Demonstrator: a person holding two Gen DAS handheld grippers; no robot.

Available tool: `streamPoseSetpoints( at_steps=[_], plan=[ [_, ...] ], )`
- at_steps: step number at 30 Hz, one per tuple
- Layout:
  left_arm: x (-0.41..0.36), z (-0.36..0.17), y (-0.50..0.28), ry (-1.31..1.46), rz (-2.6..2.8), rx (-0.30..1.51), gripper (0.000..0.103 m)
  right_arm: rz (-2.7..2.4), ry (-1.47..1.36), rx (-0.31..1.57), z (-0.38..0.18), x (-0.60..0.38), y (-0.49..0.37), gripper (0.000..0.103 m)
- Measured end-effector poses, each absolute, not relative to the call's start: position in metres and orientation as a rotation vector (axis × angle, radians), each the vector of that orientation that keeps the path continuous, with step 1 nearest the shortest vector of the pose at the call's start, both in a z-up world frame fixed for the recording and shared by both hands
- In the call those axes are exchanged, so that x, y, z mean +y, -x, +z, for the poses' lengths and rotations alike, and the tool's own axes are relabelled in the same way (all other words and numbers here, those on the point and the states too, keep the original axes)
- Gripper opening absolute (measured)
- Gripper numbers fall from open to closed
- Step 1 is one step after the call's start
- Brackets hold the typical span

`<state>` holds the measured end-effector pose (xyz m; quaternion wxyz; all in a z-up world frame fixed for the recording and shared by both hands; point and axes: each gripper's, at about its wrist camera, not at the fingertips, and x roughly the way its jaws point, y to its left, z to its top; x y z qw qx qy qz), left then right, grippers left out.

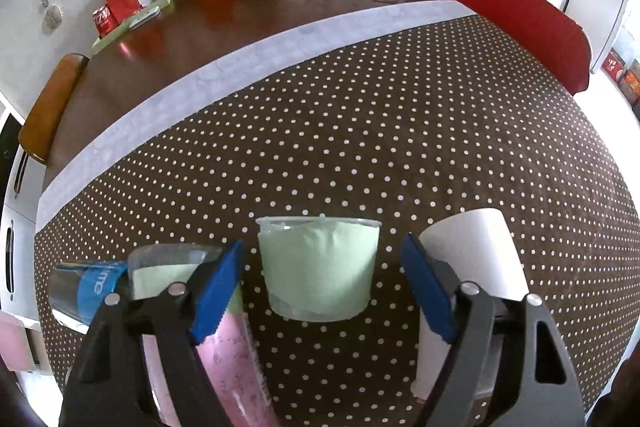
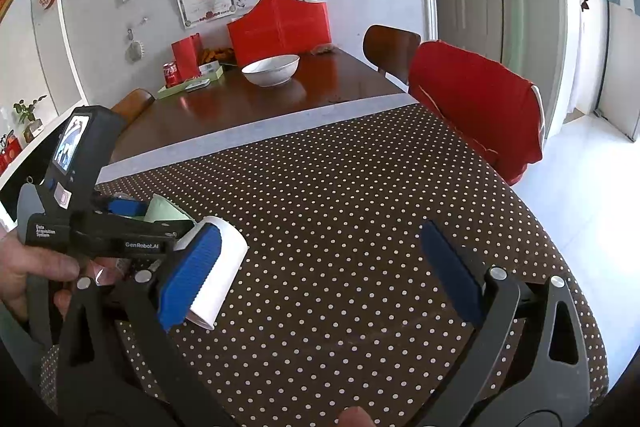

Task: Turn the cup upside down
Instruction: 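Reach the left tool to the small pale green cup and close on it, then lift the pale green cup off the tablecloth with the left tool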

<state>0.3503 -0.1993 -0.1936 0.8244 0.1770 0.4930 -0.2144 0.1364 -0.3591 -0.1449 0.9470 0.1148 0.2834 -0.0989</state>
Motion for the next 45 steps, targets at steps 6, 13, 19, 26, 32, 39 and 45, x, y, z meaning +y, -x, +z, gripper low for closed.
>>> streamPoseSetpoints(
  at_steps=[6,13,19,26,32,39,45],
  plan=[
    [-0.196,-0.198,-0.362,-0.357,-0.486,1.083,0.061,-0.207,-0.23,0.576,-0.145,-0.359,-0.137,0.097],
    [-0.195,-0.197,-0.359,-0.365,-0.5,1.068,0.059,-0.212,-0.229,0.571,-0.143,-0.359,-0.136,0.097],
    [-0.179,-0.188,-0.357,-0.323,-0.476,1.03,0.059,-0.213,-0.22,0.566,-0.139,-0.354,-0.132,0.097],
    [-0.16,-0.151,-0.332,-0.253,-0.468,0.95,0.059,-0.212,-0.223,0.557,-0.133,-0.348,-0.125,0.097],
    [-0.14,-0.121,-0.284,-0.19,-0.463,0.895,0.059,-0.204,-0.212,0.524,-0.113,-0.337,-0.105,0.097],
    [-0.108,-0.113,-0.199,-0.075,-0.445,0.912,0.059,-0.174,-0.213,0.519,-0.104,-0.321,-0.074,0.097],
    [-0.091,-0.145,-0.151,-0.069,-0.453,0.976,0.059,-0.139,-0.193,0.554,-0.111,-0.3,-0.05,0.097]
  ],
)
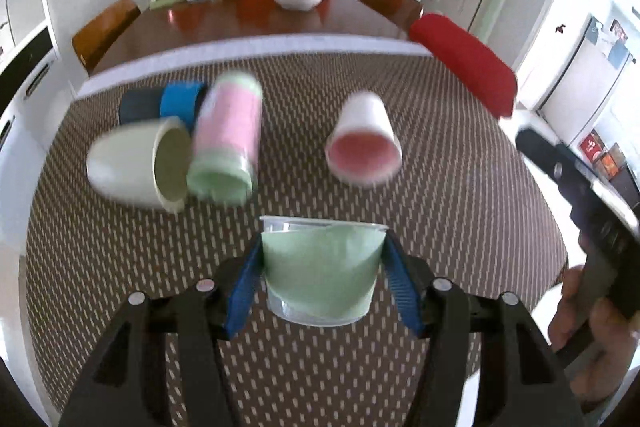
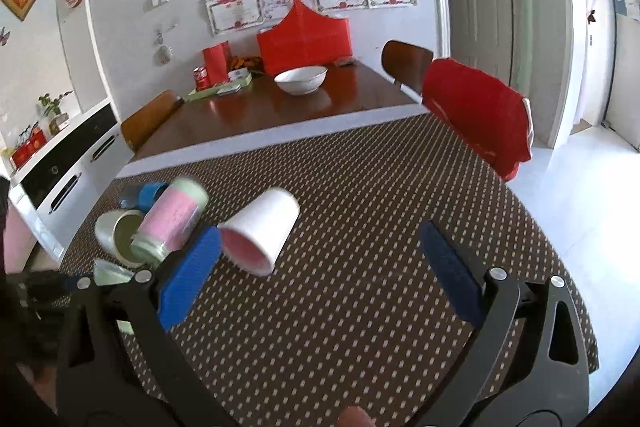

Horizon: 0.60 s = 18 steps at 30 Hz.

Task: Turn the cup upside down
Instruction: 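Lift the pale green cup off the tablecloth with the left tool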

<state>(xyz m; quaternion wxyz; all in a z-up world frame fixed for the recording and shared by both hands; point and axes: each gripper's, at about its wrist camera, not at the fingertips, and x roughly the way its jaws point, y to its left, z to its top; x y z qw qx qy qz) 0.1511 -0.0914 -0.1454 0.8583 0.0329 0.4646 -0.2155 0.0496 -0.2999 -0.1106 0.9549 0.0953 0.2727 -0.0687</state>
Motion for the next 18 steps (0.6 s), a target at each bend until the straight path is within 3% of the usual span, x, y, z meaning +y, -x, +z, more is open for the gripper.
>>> streamPoseSetpoints(
  at_steps=[10,18],
  plan=[
    [-0.086,-0.196,-0.126,-0.132,-0.467,1.047,0.059,-0.137,-0.156,0.584,-0.119,-0.278,-0.022,0.097],
    [-0.091,-0.197,-0.117,-0.178,-0.478,1.026,0.059,-0.143,-0.152,0.589,-0.122,-0.277,-0.02,0.097]
  ],
)
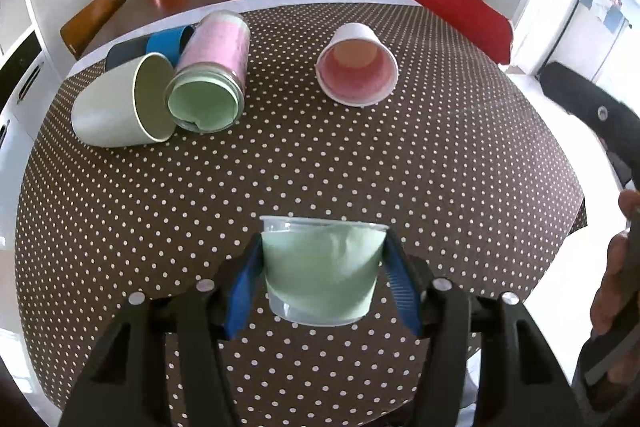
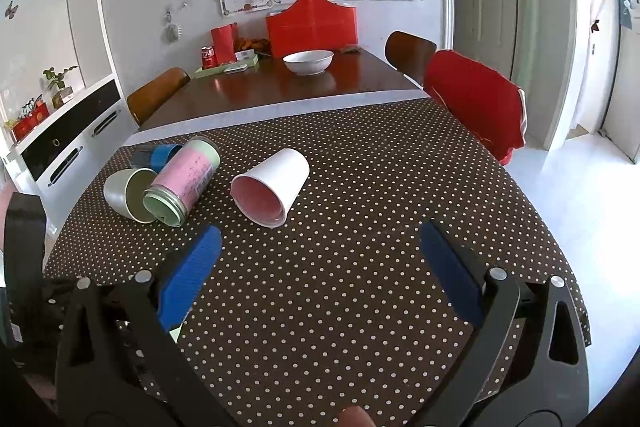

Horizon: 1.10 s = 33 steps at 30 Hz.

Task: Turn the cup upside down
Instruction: 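Lift the pale green cup off the tablecloth with the left tool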

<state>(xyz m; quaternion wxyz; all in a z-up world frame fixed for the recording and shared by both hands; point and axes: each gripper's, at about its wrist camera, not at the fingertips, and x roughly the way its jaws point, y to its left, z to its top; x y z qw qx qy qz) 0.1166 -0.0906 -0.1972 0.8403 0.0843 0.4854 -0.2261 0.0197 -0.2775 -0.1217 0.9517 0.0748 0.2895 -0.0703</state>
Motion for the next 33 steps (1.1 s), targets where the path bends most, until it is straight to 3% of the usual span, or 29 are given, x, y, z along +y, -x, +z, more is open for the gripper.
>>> streamPoseSetpoints(
  at_steps=[16,33],
  plan=[
    [-0.165,-0.208,-0.114,-0.594,-0.708,0.999,0.059,-0.187,-0.173,0.593,-0.127,-0.296,-0.015,0.097],
    [-0.155,-0.213,-0.12,-0.613,-0.711,0.967,0.066,-0.182,-0.164,0.598,-0.129,-0.297,-0.018,0.097]
  ],
)
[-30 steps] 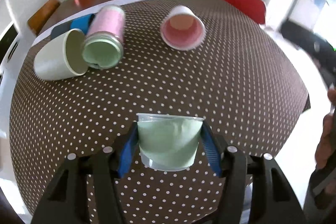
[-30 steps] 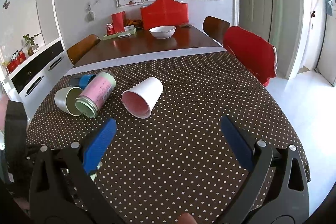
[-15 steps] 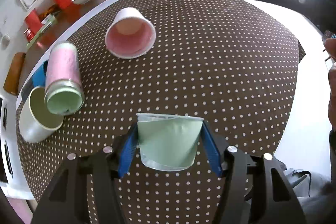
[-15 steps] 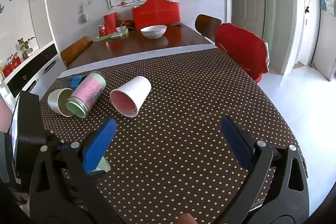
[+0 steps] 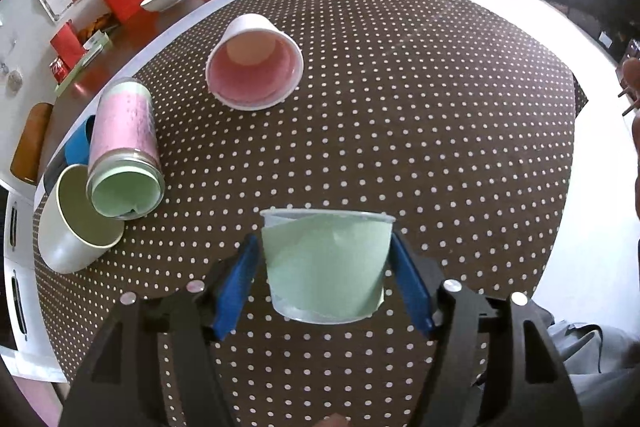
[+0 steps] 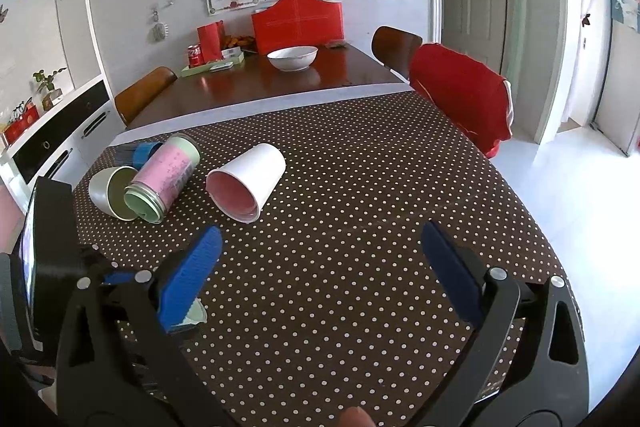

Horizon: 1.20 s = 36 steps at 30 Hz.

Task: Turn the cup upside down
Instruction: 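Lift the pale green cup off the tablecloth with the left tool, then lower the pale green cup onto the tablecloth and open the left tool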

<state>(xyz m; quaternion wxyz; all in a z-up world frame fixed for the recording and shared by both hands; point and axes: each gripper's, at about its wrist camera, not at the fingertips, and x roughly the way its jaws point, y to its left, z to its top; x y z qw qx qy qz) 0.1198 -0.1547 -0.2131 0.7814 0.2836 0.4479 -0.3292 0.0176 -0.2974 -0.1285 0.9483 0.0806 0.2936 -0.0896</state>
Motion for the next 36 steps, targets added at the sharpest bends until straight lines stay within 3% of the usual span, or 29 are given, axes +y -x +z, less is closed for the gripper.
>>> streamPoseSetpoints(
  at_steps=[7,11,20,27,36],
  plan=[
    [-0.149,-0.212,-0.121,-0.576,-0.709,0.958,0.068,-0.174,-0.158,0.597,-0.128,-0.295,-0.019,0.097],
    [-0.141,-0.207,-0.119,-0.555,-0.695,0.926,0.079,-0.172,-0.157,0.593,-0.127,-0.294,-0.019,0.097],
    [-0.14,-0.207,-0.107,-0.576,-0.702,0.896,0.085,-0.168,-0.151,0.588,-0.124,-0.29,-0.02,0.097],
    [-0.13,-0.192,-0.104,-0.506,-0.75,0.86,0.099,-0.17,-0.148,0.585,-0.123,-0.289,-0.019,0.097],
    [-0.112,-0.175,-0.1,-0.422,-0.67,0.803,0.099,-0.121,-0.129,0.571,-0.115,-0.285,-0.018,0.097]
  ],
)
